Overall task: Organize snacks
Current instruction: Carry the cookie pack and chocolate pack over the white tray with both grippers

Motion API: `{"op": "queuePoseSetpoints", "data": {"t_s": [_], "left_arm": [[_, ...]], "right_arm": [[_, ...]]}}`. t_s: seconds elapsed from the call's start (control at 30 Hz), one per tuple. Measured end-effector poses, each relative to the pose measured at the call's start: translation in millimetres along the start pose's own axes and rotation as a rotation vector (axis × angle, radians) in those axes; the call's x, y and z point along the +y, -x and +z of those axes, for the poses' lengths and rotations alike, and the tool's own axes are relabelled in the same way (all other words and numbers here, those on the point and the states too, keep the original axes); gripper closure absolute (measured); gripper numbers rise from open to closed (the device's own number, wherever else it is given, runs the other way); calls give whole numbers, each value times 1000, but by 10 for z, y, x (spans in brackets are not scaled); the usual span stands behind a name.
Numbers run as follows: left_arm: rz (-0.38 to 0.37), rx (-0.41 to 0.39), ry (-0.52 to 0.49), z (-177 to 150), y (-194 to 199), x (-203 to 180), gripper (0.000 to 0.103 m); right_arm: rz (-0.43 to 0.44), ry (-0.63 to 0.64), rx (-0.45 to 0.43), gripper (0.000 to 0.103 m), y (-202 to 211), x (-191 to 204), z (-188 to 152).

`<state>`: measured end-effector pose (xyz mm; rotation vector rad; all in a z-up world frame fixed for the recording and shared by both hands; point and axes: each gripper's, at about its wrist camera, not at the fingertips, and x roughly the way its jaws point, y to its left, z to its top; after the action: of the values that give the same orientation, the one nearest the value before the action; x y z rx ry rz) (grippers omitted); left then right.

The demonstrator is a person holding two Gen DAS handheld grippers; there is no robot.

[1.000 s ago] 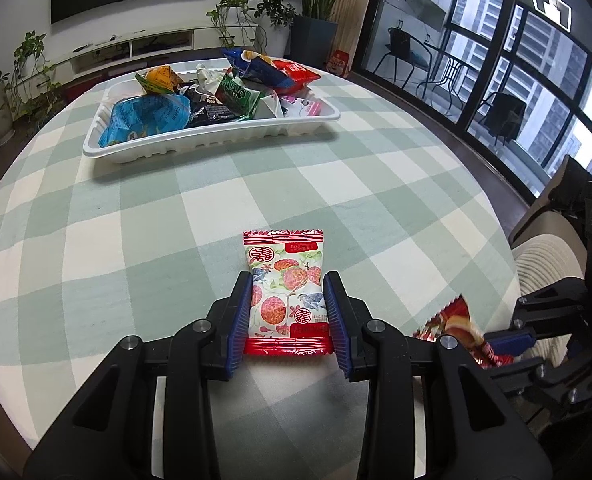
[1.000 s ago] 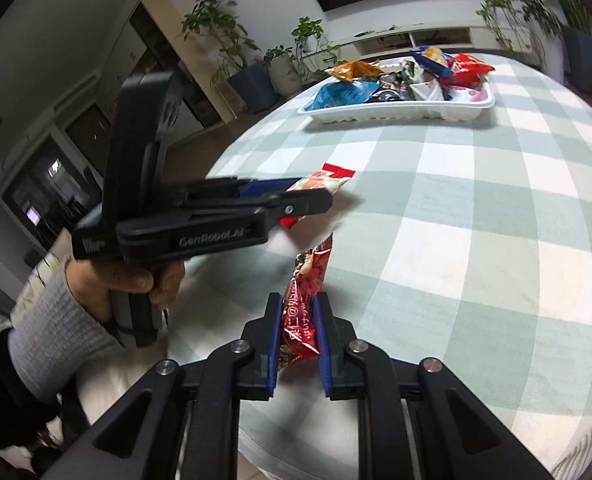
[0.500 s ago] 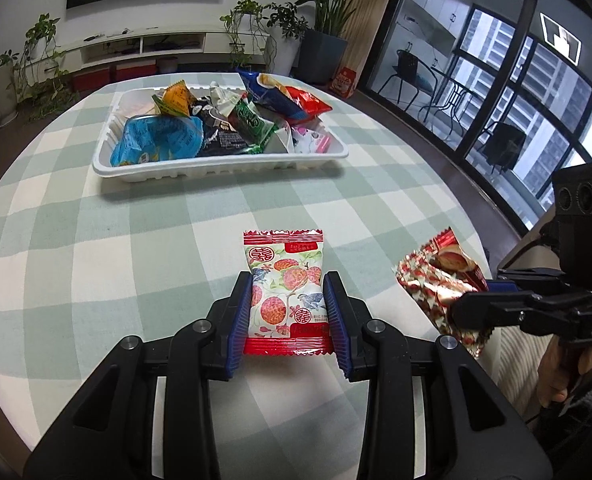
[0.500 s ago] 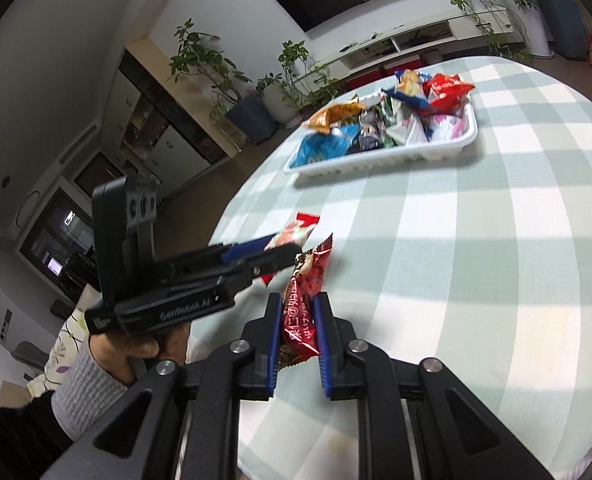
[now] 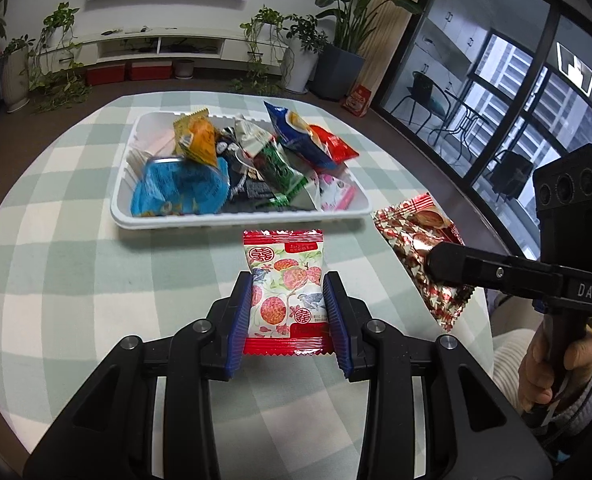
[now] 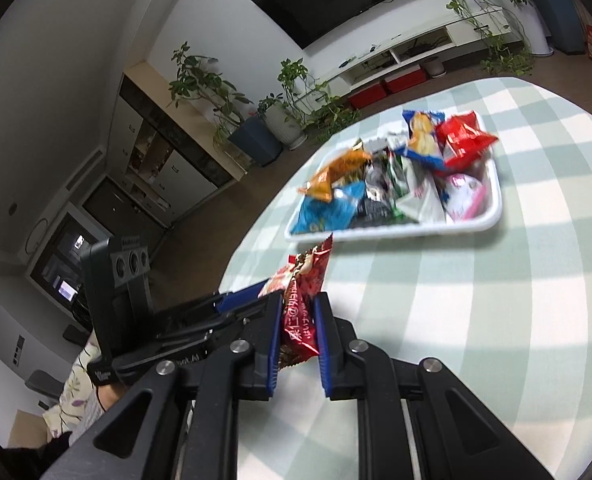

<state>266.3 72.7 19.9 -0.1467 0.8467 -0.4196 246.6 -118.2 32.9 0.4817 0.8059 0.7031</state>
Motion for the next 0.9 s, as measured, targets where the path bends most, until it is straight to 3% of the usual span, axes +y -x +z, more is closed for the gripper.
{"op": "queuePoseSetpoints", "data": {"t_s": [0.47,0.9], "left_arm": [[29,-24,71,688,-218,290,70],[83,-31,52,1226,-575,327,70]], "right_arm": [[-7,-24,-26,85,-495,-179,837],[-46,-57,-3,85,-931,-497,1186]]}}
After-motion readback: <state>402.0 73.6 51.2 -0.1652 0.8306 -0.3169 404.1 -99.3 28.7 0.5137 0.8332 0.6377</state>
